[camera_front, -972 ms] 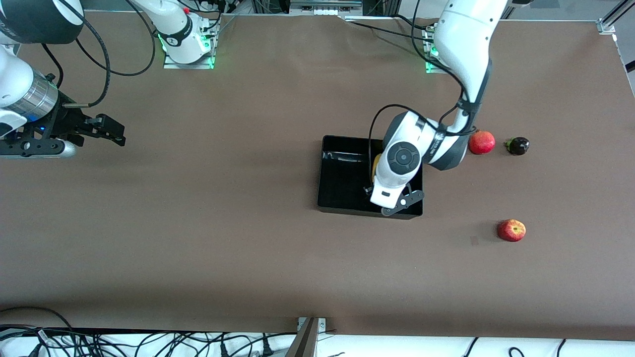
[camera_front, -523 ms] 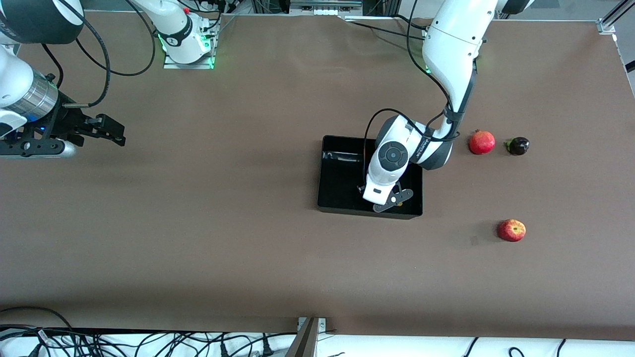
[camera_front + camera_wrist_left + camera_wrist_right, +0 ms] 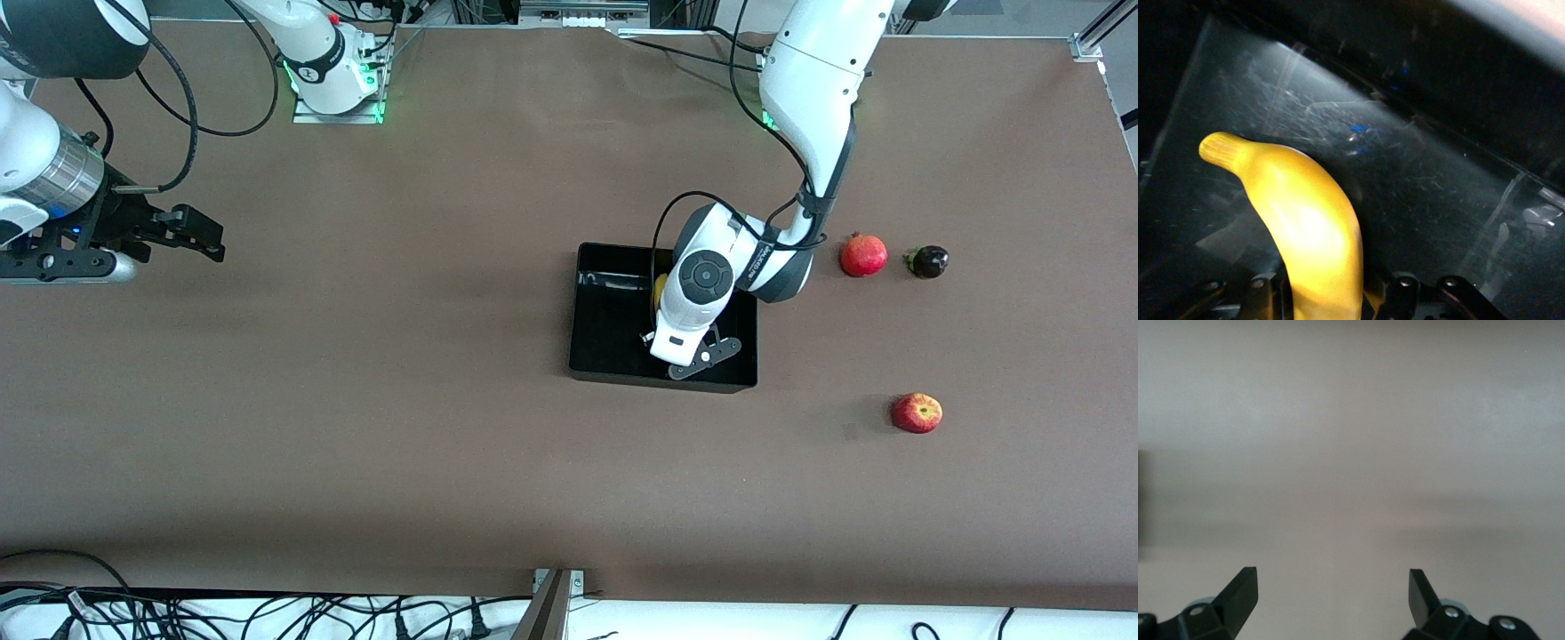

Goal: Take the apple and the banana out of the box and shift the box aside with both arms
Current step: 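Lift the banana out of the tray and carry it beside the apple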

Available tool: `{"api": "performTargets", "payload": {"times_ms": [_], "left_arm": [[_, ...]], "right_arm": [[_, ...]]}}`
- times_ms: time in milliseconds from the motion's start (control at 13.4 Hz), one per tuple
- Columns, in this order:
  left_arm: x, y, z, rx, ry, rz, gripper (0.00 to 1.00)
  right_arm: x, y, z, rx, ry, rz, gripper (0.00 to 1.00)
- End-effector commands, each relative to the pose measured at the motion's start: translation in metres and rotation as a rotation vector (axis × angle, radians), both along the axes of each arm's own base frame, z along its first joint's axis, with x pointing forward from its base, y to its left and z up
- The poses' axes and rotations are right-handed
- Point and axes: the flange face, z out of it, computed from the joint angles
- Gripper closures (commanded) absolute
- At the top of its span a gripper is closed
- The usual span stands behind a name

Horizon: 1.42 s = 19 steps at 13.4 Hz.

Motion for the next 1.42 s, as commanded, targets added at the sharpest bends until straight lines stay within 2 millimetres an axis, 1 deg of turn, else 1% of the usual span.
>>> {"api": "performTargets", "payload": {"times_ms": [0,75,150,224,299,449,598,748,822,972,1047,1121,1196,1346], "left_arm": [[0.004,0.039,0.101,-0.019,0.081,-0.035,1.00],[0.009,0.058,0.135,-0.038,0.098,-0.043,1.00],[0.016,0.081,0.163,-0.059,0.129,-0.069,1.00],[0.024,0.103,0.185,-0.076,0.160,-0.094,1.00],[0.034,0.131,0.206,-0.090,0.188,-0.124,1.00],[0.048,0.193,0.233,-0.127,0.237,-0.201,1.00],[0.057,0.259,0.236,-0.152,0.237,-0.260,1.00],[0.064,0.329,0.236,-0.118,0.215,-0.300,1.00],[0.069,0.357,0.236,-0.121,0.177,-0.331,1.00],[0.074,0.406,0.231,-0.129,0.110,-0.377,1.00],[0.077,0.429,0.225,-0.123,0.084,-0.389,1.00],[0.080,0.447,0.218,-0.120,0.060,-0.408,1.00],[0.085,0.461,0.208,-0.108,0.026,-0.422,1.00],[0.096,0.484,0.181,-0.067,-0.026,-0.423,1.00]], "right_arm": [[0.002,-0.001,0.003,-0.008,-0.004,0.001,0.00],[0.002,-0.001,0.003,-0.008,-0.004,0.001,0.00],[0.002,-0.001,0.003,-0.008,-0.006,0.001,0.00],[0.002,-0.001,0.003,-0.008,-0.006,0.001,0.00],[0.002,-0.001,0.003,-0.008,-0.006,0.001,0.00],[0.002,-0.001,0.004,-0.008,-0.007,0.001,0.00],[0.002,-0.001,0.004,-0.008,-0.007,0.001,0.00],[0.002,-0.001,0.003,-0.008,-0.006,0.001,0.00],[0.002,-0.001,0.003,-0.008,-0.006,0.001,0.00],[0.002,-0.001,0.003,-0.008,-0.004,0.002,0.00],[0.002,-0.001,0.003,-0.008,-0.004,0.002,0.00],[0.002,-0.002,0.003,-0.008,-0.004,0.002,0.00],[0.002,-0.002,0.003,-0.008,-0.004,0.007,0.00],[0.002,-0.002,0.004,-0.010,-0.007,0.005,0.00]]}}
